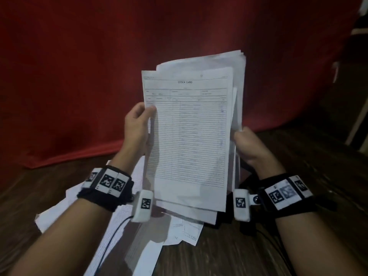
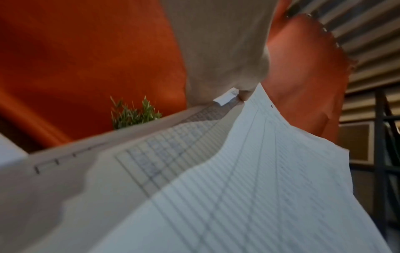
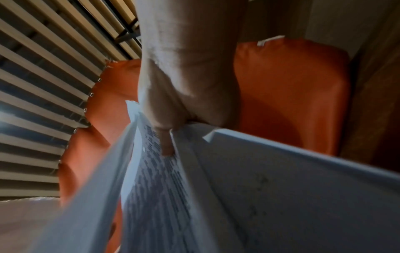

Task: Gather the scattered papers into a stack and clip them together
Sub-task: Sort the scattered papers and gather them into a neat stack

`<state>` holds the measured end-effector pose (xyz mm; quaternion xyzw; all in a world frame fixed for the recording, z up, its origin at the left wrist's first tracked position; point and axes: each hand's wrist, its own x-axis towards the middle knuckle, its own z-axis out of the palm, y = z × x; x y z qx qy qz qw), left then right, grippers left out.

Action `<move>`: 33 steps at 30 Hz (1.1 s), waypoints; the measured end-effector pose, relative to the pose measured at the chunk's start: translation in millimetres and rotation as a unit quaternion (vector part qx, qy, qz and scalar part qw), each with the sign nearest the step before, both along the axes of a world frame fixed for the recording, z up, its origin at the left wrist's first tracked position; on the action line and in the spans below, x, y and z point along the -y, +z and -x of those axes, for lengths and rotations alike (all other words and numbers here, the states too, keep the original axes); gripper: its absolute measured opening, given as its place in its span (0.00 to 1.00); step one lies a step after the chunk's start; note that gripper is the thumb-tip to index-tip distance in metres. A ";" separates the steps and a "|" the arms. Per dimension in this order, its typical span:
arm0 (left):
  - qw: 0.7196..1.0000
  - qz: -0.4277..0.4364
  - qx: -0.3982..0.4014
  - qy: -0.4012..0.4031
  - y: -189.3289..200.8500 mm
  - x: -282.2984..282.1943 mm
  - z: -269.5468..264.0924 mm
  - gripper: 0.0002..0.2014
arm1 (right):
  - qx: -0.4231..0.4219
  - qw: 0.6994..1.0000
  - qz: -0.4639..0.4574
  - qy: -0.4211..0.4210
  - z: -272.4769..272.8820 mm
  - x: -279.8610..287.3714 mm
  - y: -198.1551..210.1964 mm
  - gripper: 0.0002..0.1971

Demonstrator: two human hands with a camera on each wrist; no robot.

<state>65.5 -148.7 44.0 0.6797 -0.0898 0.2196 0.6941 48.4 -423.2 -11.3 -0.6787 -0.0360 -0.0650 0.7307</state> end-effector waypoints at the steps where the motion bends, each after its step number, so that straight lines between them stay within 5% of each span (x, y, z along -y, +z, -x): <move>1: 1.000 0.013 -0.004 -0.006 -4.2 5.2 -1.9 0.09 | 0.003 1.000 0.006 0.008 1.1 -5.3 -2.0 0.06; 7: 0.995 0.024 0.070 0.068 -20.5 22.6 -2.9 0.07 | 0.039 0.997 0.011 0.064 8.0 -13.1 3.9 0.10; 10: 0.981 0.000 0.138 0.134 -26.4 28.9 0.9 0.07 | 0.066 0.981 -0.136 0.122 12.4 -6.4 15.9 0.37; 12: 0.984 0.003 0.146 0.105 -31.6 30.1 5.8 0.04 | 0.097 0.978 -0.141 0.116 14.8 -4.9 19.0 0.41; 13: 0.987 0.011 0.144 0.075 -34.4 27.8 7.5 0.13 | 0.100 0.984 -0.116 0.095 15.9 -4.7 20.0 0.42; 15: 0.991 0.029 0.129 0.008 -38.5 15.0 7.5 0.32 | 0.100 0.992 -0.043 0.057 14.2 -2.8 18.8 0.38; 17: 0.996 0.042 0.078 -0.033 -39.3 5.2 9.3 0.37 | 0.098 0.994 -0.011 0.038 12.1 0.7 17.0 0.29; 21: 0.997 0.011 -0.010 -0.077 -45.3 10.4 12.4 0.26 | 0.070 0.995 -0.064 0.022 11.8 -4.7 10.6 0.29; 23: 0.998 0.028 0.006 -0.052 -41.3 21.9 14.8 0.13 | 0.059 0.994 -0.091 0.016 13.7 -12.5 11.1 0.23; 27: 0.997 0.059 0.047 -0.033 -33.4 33.3 12.9 0.08 | 0.087 0.987 -0.129 0.028 20.2 -11.3 16.8 0.22; 33: 0.994 -0.021 -0.052 -0.098 -53.4 20.1 0.8 0.17 | -0.060 0.989 0.131 0.019 0.4 0.0 -23.2 0.33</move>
